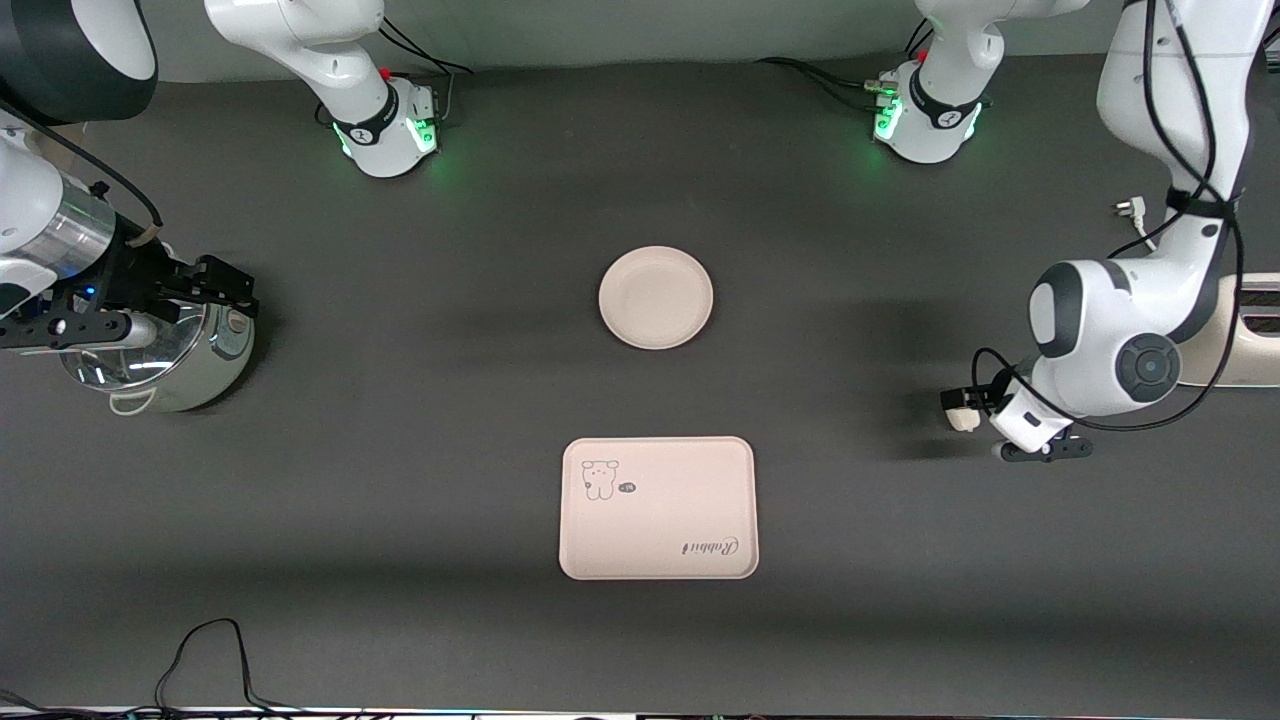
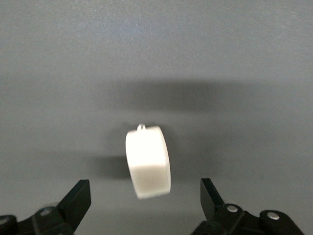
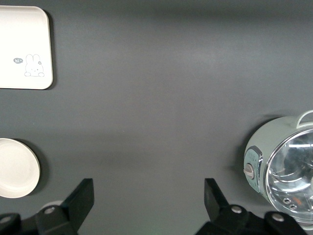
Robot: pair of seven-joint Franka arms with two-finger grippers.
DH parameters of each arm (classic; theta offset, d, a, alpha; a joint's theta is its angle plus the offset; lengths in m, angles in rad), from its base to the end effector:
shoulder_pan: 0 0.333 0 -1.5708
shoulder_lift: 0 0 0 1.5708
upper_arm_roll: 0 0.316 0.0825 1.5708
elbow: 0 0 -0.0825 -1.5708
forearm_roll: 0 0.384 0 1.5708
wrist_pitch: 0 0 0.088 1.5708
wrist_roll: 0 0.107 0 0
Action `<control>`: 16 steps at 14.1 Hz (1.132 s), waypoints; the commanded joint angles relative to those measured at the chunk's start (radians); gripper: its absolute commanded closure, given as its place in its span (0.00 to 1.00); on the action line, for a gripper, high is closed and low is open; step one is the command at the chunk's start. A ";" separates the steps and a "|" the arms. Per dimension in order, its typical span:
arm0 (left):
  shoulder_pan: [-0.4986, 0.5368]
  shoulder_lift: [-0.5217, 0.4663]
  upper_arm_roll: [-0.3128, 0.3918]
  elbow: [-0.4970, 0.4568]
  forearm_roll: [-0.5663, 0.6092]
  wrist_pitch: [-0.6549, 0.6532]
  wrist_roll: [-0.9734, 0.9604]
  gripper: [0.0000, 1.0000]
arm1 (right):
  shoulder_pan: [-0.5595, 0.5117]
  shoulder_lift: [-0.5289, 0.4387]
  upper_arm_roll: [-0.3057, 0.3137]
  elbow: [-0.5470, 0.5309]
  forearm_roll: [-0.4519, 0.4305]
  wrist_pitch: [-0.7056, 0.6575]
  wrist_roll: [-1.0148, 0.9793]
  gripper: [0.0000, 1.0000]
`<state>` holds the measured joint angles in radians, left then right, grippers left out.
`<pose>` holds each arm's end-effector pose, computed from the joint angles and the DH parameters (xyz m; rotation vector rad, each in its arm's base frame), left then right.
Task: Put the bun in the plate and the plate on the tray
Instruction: 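Lower the left gripper over the white bun and close on it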
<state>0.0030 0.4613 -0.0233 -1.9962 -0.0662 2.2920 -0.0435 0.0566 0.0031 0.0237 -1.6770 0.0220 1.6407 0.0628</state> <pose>0.5902 -0.0133 0.2139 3.0776 0.1118 -0.2581 0.5559 0.0469 0.5785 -3.1217 -0.0242 0.0638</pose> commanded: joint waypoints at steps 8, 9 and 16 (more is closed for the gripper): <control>0.000 0.050 0.005 -0.007 -0.020 0.055 0.004 0.03 | 0.029 -0.014 -0.011 -0.020 -0.008 0.008 -0.001 0.00; -0.001 0.050 0.005 -0.010 -0.020 0.055 0.004 0.17 | 0.029 -0.014 -0.011 -0.020 -0.008 0.008 -0.001 0.00; -0.004 0.007 0.005 -0.012 -0.018 0.020 0.004 0.69 | 0.029 -0.011 -0.011 -0.020 -0.008 0.013 0.000 0.00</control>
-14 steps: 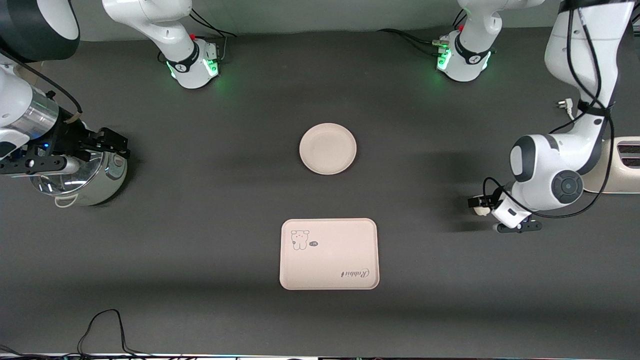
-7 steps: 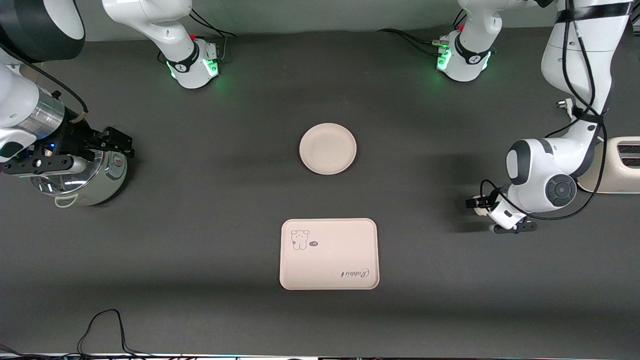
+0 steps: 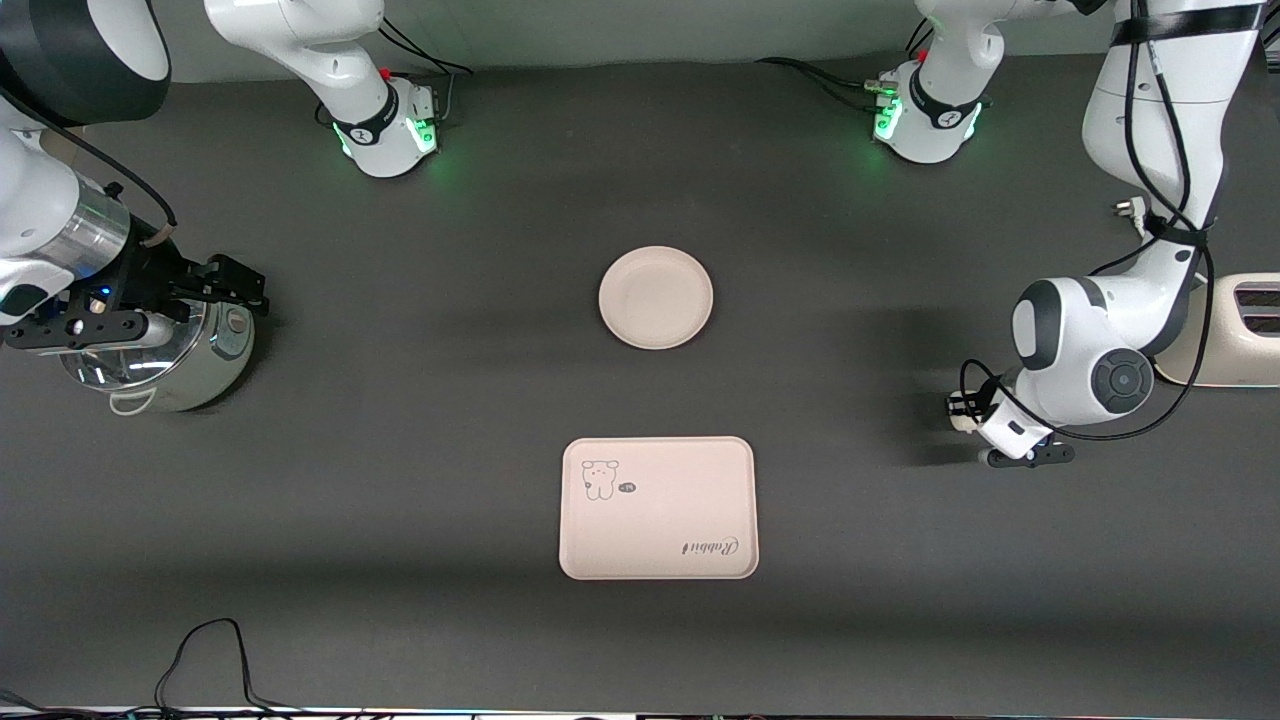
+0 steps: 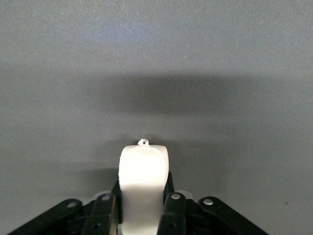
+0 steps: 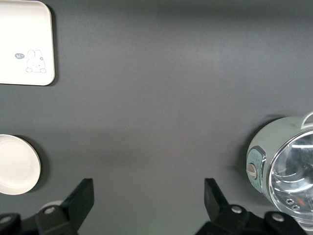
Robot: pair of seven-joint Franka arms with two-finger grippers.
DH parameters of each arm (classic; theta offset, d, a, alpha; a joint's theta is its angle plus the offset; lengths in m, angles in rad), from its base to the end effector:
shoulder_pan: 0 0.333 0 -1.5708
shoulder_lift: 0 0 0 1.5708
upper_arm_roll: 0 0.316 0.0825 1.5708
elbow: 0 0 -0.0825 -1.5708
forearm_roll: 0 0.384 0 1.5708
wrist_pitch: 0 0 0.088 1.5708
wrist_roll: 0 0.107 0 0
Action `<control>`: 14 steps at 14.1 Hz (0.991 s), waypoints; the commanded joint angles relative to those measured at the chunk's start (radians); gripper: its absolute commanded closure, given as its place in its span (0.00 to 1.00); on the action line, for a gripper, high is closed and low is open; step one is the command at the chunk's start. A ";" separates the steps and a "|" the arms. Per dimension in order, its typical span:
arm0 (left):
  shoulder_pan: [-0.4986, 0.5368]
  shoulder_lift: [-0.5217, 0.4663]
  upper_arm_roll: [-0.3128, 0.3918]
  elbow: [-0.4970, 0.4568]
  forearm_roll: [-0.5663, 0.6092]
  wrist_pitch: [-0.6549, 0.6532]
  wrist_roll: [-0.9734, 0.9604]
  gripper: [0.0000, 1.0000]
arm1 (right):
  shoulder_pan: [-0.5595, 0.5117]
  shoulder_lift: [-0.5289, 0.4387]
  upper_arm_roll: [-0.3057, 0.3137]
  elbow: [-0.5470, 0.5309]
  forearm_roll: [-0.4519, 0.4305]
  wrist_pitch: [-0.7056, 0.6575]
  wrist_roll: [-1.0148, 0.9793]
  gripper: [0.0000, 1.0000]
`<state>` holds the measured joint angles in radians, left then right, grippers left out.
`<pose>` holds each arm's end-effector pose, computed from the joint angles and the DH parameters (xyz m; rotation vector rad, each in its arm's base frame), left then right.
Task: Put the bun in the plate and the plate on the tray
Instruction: 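Lower the left gripper over the white bun and close on it, then carry the bun to the white plate and release it there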
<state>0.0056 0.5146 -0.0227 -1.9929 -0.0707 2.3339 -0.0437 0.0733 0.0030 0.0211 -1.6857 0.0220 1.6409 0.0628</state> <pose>0.5895 -0.0111 0.1865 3.0744 0.1260 -0.2705 0.5546 0.0547 0.5745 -3.1221 -0.0461 0.0771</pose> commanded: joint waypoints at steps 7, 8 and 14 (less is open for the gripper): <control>0.010 -0.379 0.015 0.017 -0.008 -0.372 0.004 0.67 | 0.045 0.002 0.026 -0.100 -0.004 0.137 0.069 0.00; 0.025 -0.430 0.015 0.023 0.000 -0.410 0.019 0.66 | 0.045 0.006 0.046 -0.100 -0.007 0.149 0.060 0.00; 0.068 -0.590 0.017 0.121 0.028 -0.679 0.021 0.66 | 0.056 0.031 0.100 -0.108 -0.005 0.163 0.061 0.00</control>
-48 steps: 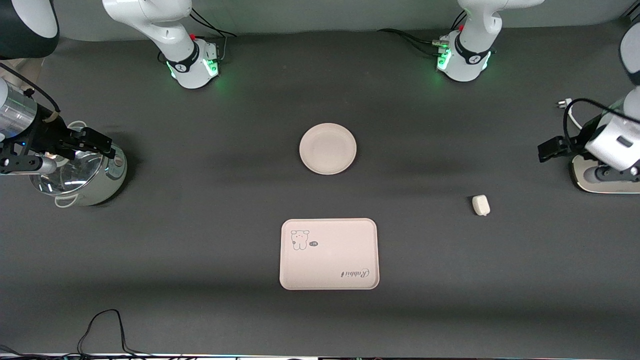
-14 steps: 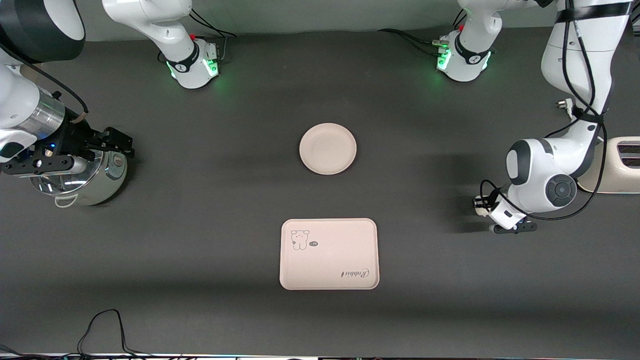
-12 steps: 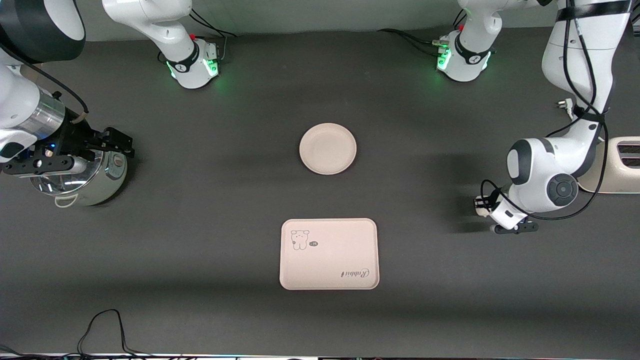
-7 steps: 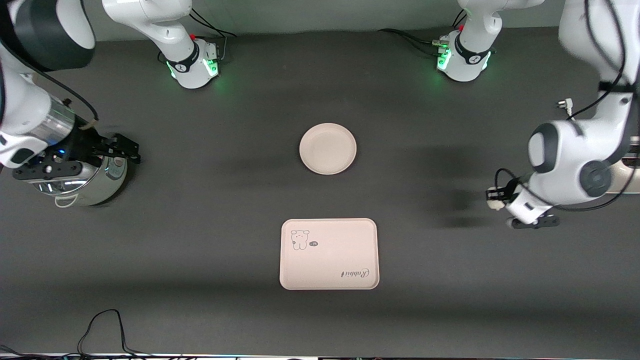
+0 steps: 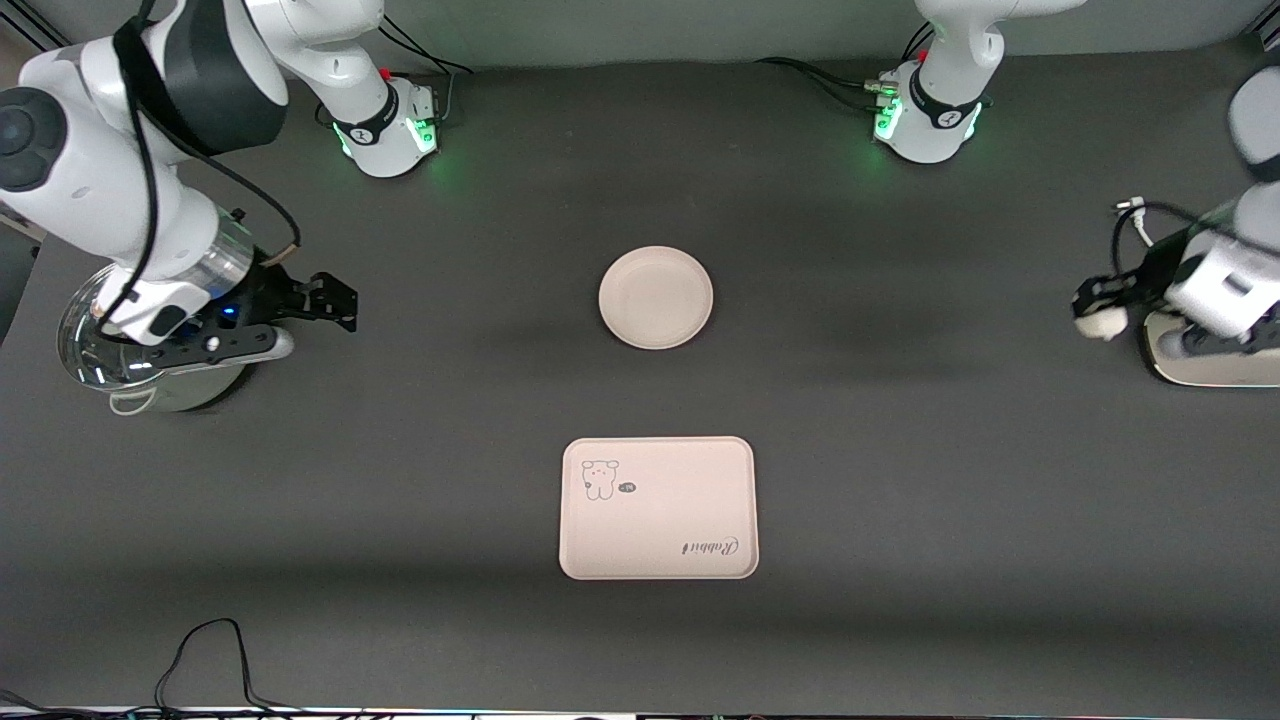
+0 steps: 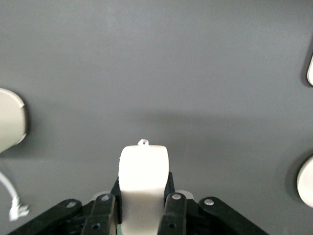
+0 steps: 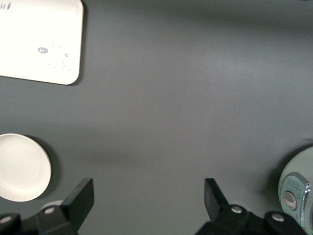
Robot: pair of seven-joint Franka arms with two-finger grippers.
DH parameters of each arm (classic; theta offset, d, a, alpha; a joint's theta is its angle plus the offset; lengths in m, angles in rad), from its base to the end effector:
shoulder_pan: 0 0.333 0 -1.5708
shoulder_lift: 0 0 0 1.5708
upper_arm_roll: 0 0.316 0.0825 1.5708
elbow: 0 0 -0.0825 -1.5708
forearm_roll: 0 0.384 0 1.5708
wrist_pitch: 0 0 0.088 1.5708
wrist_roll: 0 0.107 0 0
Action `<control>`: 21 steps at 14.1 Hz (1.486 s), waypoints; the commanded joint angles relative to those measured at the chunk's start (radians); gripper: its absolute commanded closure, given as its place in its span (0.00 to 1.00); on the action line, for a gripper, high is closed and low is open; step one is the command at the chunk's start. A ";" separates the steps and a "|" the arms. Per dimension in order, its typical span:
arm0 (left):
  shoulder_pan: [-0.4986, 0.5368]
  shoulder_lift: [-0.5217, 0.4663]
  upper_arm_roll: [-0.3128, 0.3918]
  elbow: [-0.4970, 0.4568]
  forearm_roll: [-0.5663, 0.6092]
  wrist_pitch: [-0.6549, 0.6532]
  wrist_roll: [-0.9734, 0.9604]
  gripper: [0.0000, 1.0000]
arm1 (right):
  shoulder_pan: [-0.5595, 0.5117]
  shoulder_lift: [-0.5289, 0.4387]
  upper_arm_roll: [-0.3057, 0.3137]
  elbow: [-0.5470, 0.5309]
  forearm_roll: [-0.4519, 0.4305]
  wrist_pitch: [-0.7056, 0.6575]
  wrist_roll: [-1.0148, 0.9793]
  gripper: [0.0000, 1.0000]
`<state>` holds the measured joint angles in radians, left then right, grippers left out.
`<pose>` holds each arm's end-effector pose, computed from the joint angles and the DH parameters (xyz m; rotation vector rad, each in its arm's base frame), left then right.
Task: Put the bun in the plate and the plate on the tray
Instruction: 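Carry the bun to the white plate and release it there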
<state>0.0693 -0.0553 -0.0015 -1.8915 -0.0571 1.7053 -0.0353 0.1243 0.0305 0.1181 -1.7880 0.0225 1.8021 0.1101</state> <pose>0.5296 0.0306 0.5145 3.0721 0.1760 -0.2003 0.5538 0.1382 0.5239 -3.1129 -0.1978 0.0318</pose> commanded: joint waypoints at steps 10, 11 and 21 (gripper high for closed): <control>-0.170 0.050 -0.331 0.031 -0.055 0.029 -0.634 0.65 | 0.008 0.000 0.031 -0.027 0.011 -0.012 0.029 0.00; -0.199 0.086 -0.371 0.034 -0.053 0.057 -0.676 0.64 | 0.008 0.005 0.032 -0.025 0.013 -0.010 0.029 0.00; -0.543 0.520 -0.417 0.037 0.078 0.551 -1.277 0.66 | 0.006 0.025 0.031 -0.025 0.028 0.002 0.020 0.00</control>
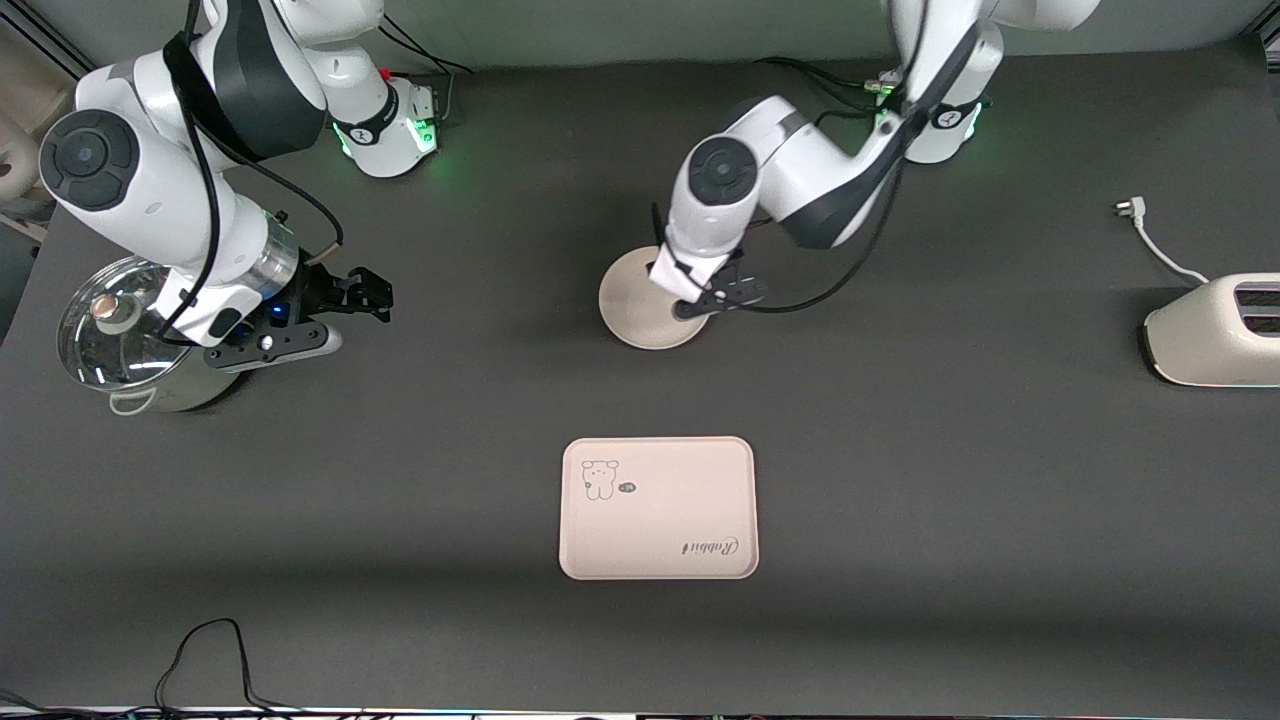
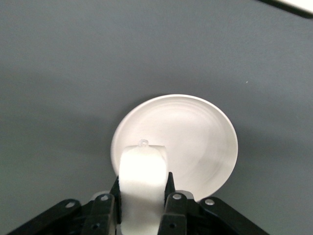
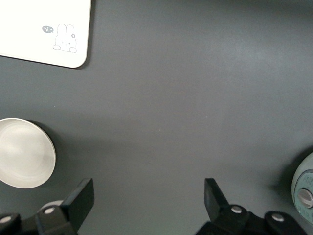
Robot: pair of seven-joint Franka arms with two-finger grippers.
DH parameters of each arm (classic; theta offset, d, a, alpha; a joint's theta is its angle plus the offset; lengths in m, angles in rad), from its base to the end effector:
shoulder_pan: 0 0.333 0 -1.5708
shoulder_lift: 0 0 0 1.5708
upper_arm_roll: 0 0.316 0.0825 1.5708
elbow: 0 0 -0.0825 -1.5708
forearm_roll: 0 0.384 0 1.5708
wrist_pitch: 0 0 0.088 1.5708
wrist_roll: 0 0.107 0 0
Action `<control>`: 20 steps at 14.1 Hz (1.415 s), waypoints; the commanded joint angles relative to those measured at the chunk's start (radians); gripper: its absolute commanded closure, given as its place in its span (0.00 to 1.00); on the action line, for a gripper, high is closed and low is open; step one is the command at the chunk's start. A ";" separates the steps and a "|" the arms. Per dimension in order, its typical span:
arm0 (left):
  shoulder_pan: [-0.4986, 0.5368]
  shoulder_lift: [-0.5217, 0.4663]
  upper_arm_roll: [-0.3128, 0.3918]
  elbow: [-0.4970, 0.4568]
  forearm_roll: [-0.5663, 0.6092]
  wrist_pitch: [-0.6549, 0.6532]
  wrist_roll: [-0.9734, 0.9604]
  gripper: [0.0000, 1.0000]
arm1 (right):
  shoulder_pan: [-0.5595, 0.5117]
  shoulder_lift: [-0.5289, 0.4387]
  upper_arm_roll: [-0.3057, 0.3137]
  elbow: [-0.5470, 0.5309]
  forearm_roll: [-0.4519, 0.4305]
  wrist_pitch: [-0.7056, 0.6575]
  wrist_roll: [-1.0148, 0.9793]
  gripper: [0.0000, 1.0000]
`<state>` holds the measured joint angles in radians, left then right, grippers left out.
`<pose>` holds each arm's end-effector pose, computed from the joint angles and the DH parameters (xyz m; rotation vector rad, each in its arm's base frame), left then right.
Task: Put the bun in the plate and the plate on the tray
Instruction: 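Carry the bun to the white plate and release it there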
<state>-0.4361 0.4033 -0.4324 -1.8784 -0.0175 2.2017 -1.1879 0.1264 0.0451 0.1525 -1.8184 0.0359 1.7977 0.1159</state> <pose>0.4151 -0.4672 0.3110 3.0258 0.5462 -0.2726 0.5464 0.1583 0.5010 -3.1024 -0.2391 0.1124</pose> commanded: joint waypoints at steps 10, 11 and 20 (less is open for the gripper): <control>-0.113 0.172 0.018 0.016 0.116 0.141 -0.248 0.27 | 0.004 0.076 -0.002 0.004 0.090 0.074 0.024 0.00; -0.113 0.172 0.020 0.016 0.119 0.139 -0.249 0.00 | 0.004 0.085 -0.001 0.004 0.091 0.084 0.024 0.00; 0.129 -0.081 0.020 0.031 0.120 -0.166 -0.052 0.00 | 0.022 0.072 0.036 -0.185 0.151 0.284 0.043 0.00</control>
<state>-0.4064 0.4502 -0.4076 -1.8202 0.0985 2.1279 -1.3418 0.1391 0.1408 0.1615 -1.9389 0.1696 2.0180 0.1187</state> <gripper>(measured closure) 0.000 0.000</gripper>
